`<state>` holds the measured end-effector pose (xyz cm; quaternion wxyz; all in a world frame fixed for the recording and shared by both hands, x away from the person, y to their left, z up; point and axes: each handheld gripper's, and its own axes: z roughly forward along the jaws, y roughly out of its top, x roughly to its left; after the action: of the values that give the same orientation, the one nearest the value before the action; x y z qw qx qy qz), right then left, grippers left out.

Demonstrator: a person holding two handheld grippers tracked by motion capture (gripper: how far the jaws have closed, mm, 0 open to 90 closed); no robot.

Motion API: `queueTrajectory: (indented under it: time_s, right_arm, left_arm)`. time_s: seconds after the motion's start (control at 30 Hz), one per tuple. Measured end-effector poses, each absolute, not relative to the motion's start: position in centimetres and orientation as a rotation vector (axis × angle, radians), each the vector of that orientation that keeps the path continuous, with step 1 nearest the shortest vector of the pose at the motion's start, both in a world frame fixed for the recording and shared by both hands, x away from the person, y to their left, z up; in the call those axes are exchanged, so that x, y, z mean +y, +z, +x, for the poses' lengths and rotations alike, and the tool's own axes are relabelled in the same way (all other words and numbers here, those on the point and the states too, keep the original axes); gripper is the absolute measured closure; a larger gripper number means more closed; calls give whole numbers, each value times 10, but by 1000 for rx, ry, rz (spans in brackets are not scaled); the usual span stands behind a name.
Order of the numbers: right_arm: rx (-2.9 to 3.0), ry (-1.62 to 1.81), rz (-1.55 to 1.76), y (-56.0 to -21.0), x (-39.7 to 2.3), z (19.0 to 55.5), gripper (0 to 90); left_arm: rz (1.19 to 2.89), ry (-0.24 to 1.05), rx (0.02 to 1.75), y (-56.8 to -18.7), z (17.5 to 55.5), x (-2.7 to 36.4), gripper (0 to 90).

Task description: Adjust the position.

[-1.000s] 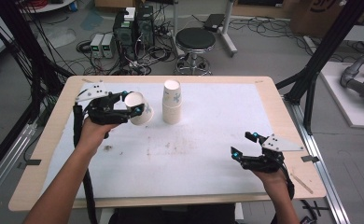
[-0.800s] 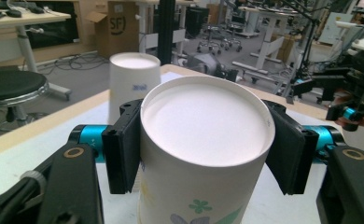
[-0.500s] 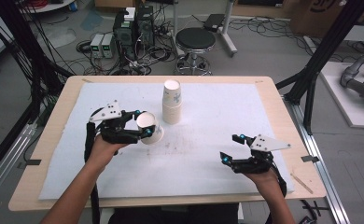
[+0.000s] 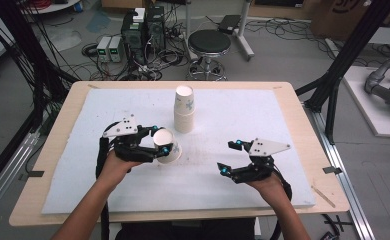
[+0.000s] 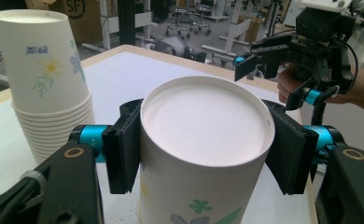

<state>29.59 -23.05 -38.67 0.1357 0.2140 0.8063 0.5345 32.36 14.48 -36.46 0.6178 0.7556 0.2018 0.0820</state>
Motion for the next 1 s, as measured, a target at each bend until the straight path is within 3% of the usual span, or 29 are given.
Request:
queueTrajectory:
  time_s: [1.0]
  right_arm:
    - [2466,1625,437,-393,-192,299,192]
  left_arm:
    - [1796,46,308,-367,316,98,355]
